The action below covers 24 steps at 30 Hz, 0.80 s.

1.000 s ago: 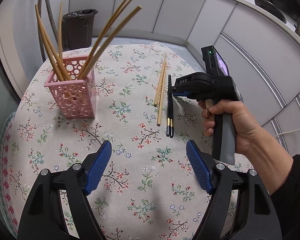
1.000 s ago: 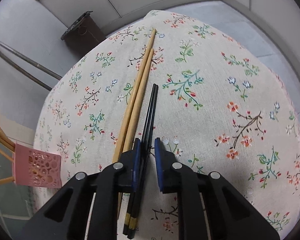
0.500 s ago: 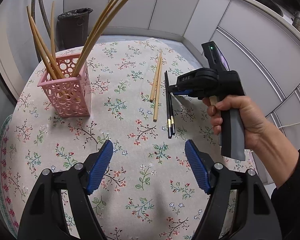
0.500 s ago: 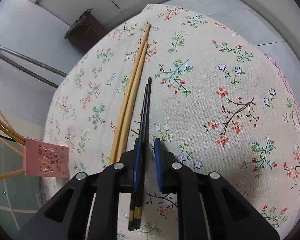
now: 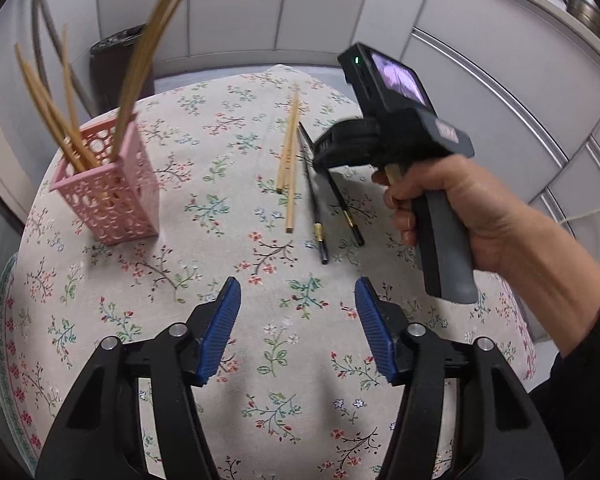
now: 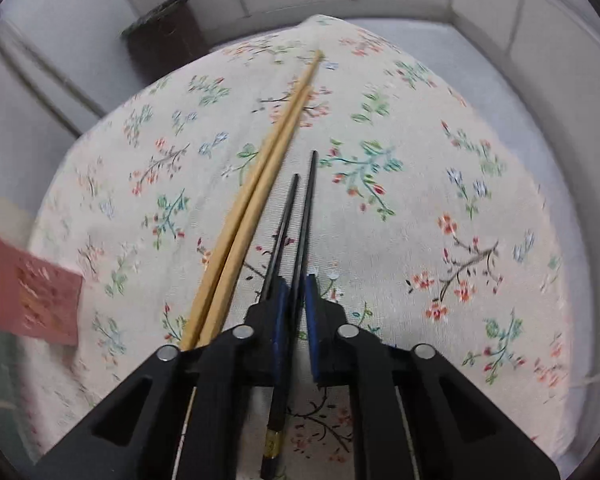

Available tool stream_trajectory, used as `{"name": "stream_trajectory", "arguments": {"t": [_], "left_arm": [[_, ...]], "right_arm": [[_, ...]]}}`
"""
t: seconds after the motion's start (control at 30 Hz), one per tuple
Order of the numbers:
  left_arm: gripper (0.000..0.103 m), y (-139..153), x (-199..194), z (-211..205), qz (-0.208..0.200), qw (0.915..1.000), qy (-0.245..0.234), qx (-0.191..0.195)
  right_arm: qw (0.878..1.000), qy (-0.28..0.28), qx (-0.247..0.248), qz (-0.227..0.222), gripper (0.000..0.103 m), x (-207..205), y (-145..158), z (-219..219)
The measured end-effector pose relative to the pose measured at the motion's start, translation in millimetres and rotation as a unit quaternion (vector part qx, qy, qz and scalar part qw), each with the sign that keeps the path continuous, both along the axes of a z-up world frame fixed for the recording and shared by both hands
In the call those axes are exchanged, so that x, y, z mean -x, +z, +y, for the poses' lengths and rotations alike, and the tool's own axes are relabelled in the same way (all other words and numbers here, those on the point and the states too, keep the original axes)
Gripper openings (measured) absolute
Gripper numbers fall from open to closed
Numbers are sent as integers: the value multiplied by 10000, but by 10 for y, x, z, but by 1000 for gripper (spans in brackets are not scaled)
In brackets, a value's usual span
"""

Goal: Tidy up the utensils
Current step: 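Grasp one black chopstick with the right gripper and lift it, then grasp one black chopstick with the left gripper while the right gripper holds its black chopstick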

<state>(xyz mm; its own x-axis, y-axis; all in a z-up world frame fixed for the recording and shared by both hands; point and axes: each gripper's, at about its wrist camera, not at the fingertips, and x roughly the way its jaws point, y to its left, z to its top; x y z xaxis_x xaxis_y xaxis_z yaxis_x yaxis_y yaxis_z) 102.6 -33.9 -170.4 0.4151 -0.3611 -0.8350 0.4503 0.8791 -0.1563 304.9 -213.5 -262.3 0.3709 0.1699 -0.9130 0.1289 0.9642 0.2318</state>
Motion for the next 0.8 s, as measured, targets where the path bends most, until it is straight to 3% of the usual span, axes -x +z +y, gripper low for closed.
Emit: {"name": "stream_trajectory", "arguments": {"t": [0.17, 0.27, 0.37, 0.63, 0.8], "left_arm": [[37, -78, -100, -292, -6, 9994, -202, -297], [25, -177, -278, -472, 154, 9990, -243, -345], [22, -335, -631, -666, 511, 9983, -156, -235], [19, -624, -1525, -977, 940, 9950, 276, -201], [13, -753, -1777, -1173, 1045, 9927, 347, -495]], "right_arm": [[9964, -318, -744, -236, 6, 137, 241, -385], [9951, -349, -863, -326, 6, 251, 379, -522], [9962, -293, -721, -393, 6, 389, 506, -648], [9956, -253, -774, -470, 6, 598, 606, -972], [9947, -303, -865, -460, 6, 596, 556, -1153]]}}
